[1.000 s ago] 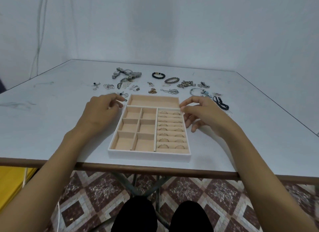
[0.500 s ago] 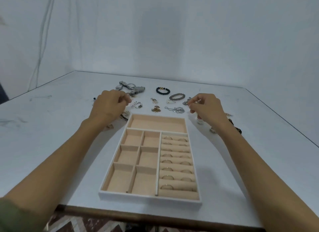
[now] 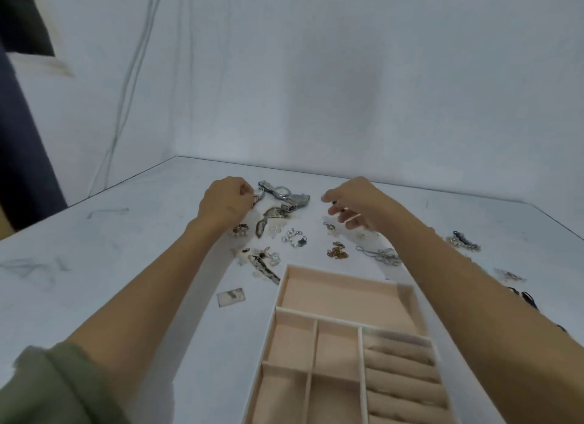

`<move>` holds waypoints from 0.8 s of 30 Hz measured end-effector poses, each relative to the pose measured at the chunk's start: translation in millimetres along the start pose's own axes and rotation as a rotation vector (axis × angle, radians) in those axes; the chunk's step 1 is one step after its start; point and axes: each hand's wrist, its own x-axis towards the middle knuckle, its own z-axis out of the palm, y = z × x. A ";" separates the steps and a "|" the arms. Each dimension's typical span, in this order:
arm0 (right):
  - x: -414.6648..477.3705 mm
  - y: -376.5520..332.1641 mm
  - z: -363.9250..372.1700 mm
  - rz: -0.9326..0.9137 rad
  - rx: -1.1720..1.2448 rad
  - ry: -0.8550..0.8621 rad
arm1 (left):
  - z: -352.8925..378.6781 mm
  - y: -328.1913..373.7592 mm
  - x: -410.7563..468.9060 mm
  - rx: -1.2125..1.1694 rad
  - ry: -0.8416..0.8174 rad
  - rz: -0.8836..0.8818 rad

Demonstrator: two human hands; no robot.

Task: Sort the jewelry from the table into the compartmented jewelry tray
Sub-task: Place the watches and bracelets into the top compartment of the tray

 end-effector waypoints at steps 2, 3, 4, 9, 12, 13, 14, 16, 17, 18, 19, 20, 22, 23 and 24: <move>11.4 -8.2 12.8 0.017 0.015 -0.035 | 5.2 1.8 9.7 0.032 -0.047 -0.011; 16.0 -10.7 18.7 0.019 0.013 -0.052 | 8.7 2.4 13.5 0.052 -0.074 -0.013; 20.0 -12.7 23.9 0.020 0.004 -0.071 | 12.8 2.8 16.8 0.079 -0.099 -0.010; 46.5 -16.7 46.6 0.009 -0.125 -0.086 | 31.9 2.2 29.9 0.231 -0.170 0.006; 58.8 -17.4 55.8 -0.031 -0.227 -0.037 | 36.7 5.7 33.7 0.290 -0.157 0.039; 61.9 -17.6 58.1 -0.033 -0.264 -0.027 | 37.0 7.2 33.6 0.308 -0.151 0.044; 64.3 -17.8 60.0 -0.030 -0.299 -0.019 | 37.0 8.0 34.0 0.323 -0.142 0.048; 69.3 -17.5 62.0 -0.011 -0.347 -0.010 | 36.7 5.1 38.5 0.313 -0.118 0.067; 71.6 -17.9 62.0 0.006 -0.357 -0.009 | 36.7 2.0 42.4 0.281 -0.106 0.073; 73.1 -19.1 60.9 0.026 -0.361 -0.012 | 36.9 -1.8 46.7 0.233 -0.098 0.072; 74.2 -21.3 59.1 0.046 -0.362 -0.021 | 36.7 -4.8 50.5 0.179 -0.095 0.059; 74.7 -24.0 57.0 0.065 -0.360 -0.036 | 36.2 -6.6 53.4 0.126 -0.097 0.035; 75.3 -28.6 53.9 0.094 -0.369 -0.085 | 35.0 -7.1 56.7 0.043 -0.103 -0.007; 75.6 -30.2 53.9 0.094 -0.369 -0.105 | 34.4 -6.7 57.6 0.011 -0.107 -0.021; 74.8 -31.5 54.6 0.083 -0.365 -0.110 | 34.1 -6.4 58.1 -0.018 -0.111 -0.028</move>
